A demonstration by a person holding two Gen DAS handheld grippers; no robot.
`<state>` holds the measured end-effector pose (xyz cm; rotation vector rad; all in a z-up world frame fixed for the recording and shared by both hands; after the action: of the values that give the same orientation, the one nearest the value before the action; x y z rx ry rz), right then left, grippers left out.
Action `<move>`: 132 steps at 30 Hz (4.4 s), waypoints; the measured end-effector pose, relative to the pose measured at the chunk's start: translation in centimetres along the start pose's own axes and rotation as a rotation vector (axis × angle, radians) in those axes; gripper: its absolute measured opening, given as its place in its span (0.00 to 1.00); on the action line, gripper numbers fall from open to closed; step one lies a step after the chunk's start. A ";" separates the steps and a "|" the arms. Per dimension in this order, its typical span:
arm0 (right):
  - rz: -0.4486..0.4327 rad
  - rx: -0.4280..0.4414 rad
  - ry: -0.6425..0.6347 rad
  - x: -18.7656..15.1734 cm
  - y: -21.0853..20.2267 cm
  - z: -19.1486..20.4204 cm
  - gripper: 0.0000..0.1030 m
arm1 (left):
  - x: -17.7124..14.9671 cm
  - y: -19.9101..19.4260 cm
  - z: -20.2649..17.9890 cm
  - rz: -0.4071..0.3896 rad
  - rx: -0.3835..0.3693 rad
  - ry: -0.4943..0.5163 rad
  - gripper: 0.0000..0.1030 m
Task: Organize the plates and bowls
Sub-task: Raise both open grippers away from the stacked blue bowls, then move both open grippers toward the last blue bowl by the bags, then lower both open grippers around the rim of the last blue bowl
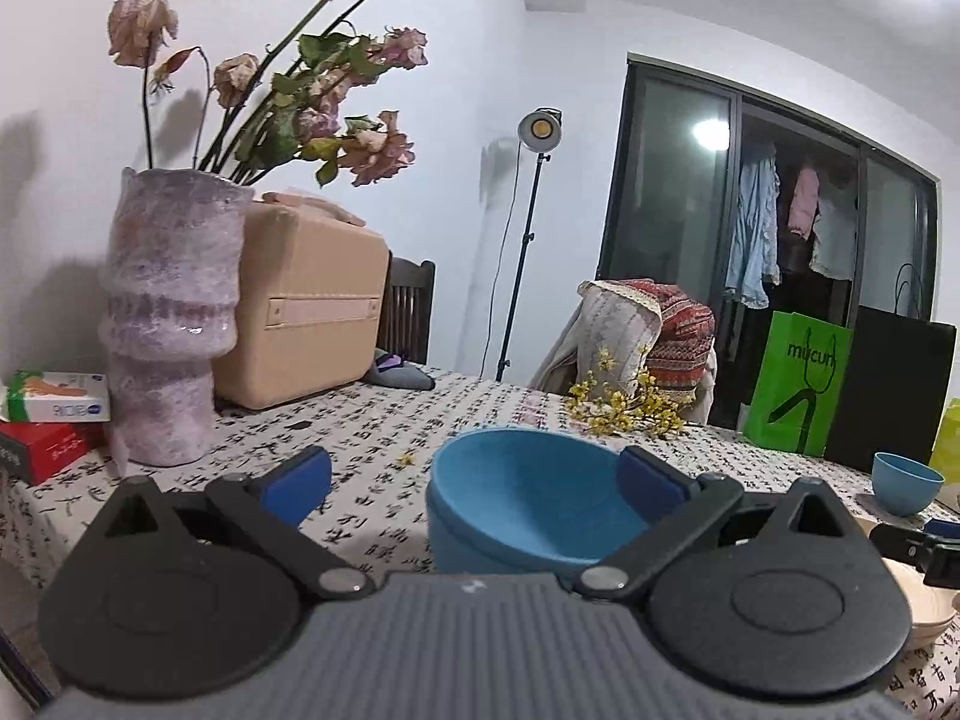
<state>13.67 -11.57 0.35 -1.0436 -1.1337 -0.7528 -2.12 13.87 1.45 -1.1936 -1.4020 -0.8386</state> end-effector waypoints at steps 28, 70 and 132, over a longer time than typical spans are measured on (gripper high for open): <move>-0.040 -0.019 0.016 2.1 1.3 -0.1 1.00 | 0.5 3.3 -3.1 -0.015 -0.098 -0.005 1.00; -0.108 -0.319 0.140 8.1 4.7 -18.5 1.00 | 3.8 14.4 -23.0 0.143 -0.417 0.185 1.00; 0.142 -0.576 0.398 9.9 20.1 -40.8 1.00 | 0.6 40.4 -47.3 0.517 -0.239 0.054 1.00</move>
<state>48.65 -42.23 1.30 -1.3557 -0.4987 -1.1477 49.54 -20.36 6.30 -1.6124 -0.8988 -0.6721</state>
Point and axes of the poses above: each gripper's, at about its wrist camera, not at the fingertips, and y roughly the way its jaws point, z to its left, x to its top, the point moved 2 cm from there along y, roughly the way its jaws point, and after that the axes turned 10 degrees about -x, right-handed, at the moved point
